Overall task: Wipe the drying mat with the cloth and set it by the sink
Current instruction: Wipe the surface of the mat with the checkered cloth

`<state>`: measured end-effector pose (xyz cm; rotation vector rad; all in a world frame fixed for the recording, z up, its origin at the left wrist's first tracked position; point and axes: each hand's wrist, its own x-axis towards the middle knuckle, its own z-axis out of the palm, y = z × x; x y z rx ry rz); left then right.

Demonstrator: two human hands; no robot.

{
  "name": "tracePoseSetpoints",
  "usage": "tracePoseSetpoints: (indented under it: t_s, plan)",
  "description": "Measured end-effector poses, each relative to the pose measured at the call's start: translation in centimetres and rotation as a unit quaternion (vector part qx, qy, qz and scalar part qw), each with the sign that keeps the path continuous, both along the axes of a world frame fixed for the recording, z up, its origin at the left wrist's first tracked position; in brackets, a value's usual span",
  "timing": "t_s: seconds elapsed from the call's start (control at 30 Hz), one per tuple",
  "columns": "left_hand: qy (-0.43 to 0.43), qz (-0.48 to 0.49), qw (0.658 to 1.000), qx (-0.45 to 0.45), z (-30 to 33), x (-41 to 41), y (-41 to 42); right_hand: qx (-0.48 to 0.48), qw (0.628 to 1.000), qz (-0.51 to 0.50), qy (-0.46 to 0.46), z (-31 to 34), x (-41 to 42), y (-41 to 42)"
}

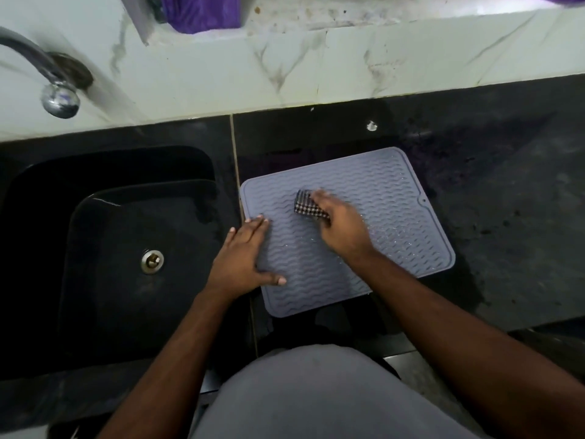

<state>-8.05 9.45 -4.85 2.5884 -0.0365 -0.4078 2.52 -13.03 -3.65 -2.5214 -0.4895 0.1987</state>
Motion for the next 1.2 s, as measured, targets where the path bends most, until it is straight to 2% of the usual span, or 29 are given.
tracePoseSetpoints:
  t_s: [0.07, 0.2, 0.37, 0.43, 0.5, 0.57, 0.7, 0.8, 0.9, 1.03, 1.07, 1.2]
  plan:
    - [0.01, -0.01, 0.999, 0.045, -0.3, -1.0, 0.2, -0.049, 0.997, 0.052, -0.017, -1.5, -2.0, 1.0]
    - [0.039, -0.029, 0.996, 0.075, -0.2, -0.7, 0.3, -0.069, 0.981, 0.162, -0.08, -3.0, -5.6, -0.3]
    - [0.039, -0.034, 0.997, 0.061, 0.0, -0.8, 0.9, -0.104, 0.947, 0.297, -0.063, -1.4, -3.9, -2.9]
    - [0.04, -0.03, 0.998, 0.038, 0.1, -0.7, 1.2, -0.102, 0.958, 0.267, -0.036, 0.0, -2.6, -2.2]
    - [0.037, -0.034, 0.998, 0.029, 0.0, -0.6, 1.5, -0.042, 0.98, 0.192, -0.005, 1.2, -2.2, -0.2]
    - [0.034, -0.028, 0.999, 0.011, -0.1, -0.7, 1.8, -0.003, 0.984, 0.176, 0.003, 1.7, -2.8, 2.6]
    - [0.022, -0.004, 0.998, -0.06, -0.3, -1.2, 2.0, -0.107, 0.96, 0.259, 0.01, 0.1, -5.7, 4.7]
    - [0.009, 0.026, 0.995, -0.095, -0.4, -1.2, 2.2, -0.137, 0.947, 0.291, -0.022, -0.7, -7.7, 3.3]
    - [0.011, 0.021, 0.996, -0.089, -0.3, -1.2, 2.2, -0.16, 0.927, 0.336, -0.04, -0.1, -6.7, 2.3]
    - [0.016, 0.001, 0.998, -0.065, -0.1, -1.2, 2.2, -0.23, 0.895, 0.383, -0.01, 2.5, -4.7, 0.7]
    - [0.018, -0.017, 0.998, -0.053, -0.1, -1.2, 2.3, -0.229, 0.9, 0.37, -0.005, 3.1, -4.4, 0.4]
    - [0.043, -0.084, 0.996, -0.004, -0.1, -0.8, 3.1, -0.133, 0.966, 0.222, -0.009, 3.2, -4.7, 2.6]
